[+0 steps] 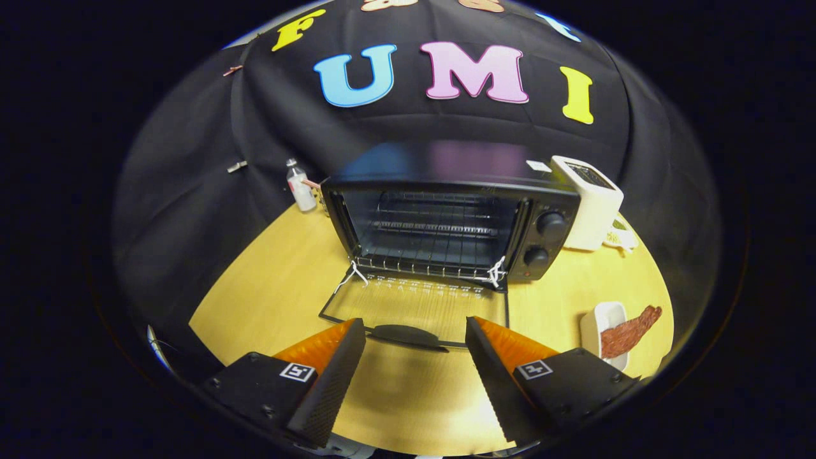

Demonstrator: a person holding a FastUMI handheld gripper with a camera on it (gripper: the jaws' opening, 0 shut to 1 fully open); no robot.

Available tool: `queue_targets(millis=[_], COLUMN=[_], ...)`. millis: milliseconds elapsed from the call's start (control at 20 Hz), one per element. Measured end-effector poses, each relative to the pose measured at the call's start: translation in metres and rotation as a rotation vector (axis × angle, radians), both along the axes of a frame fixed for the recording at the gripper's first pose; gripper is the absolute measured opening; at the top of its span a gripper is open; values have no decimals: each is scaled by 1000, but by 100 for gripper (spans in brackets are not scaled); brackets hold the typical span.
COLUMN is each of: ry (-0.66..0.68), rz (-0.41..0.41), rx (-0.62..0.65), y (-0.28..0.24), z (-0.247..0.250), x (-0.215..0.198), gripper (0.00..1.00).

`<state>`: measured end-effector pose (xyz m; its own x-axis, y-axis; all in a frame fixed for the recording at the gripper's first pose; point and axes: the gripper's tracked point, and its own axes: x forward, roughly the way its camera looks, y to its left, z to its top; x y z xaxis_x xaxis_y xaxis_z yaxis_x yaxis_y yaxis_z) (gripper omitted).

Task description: Open the toaster oven, put the food inside, and close the toaster oven door.

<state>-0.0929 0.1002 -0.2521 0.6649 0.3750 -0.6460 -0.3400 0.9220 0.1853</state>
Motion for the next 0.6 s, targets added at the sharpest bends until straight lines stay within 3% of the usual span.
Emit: queue_targets(millis=[200,600], ry=[-4,77], rz=[19,-102], rx=[-16,7], y=[-70,-242], z=[22,10], x=[9,56], gripper=[98,99])
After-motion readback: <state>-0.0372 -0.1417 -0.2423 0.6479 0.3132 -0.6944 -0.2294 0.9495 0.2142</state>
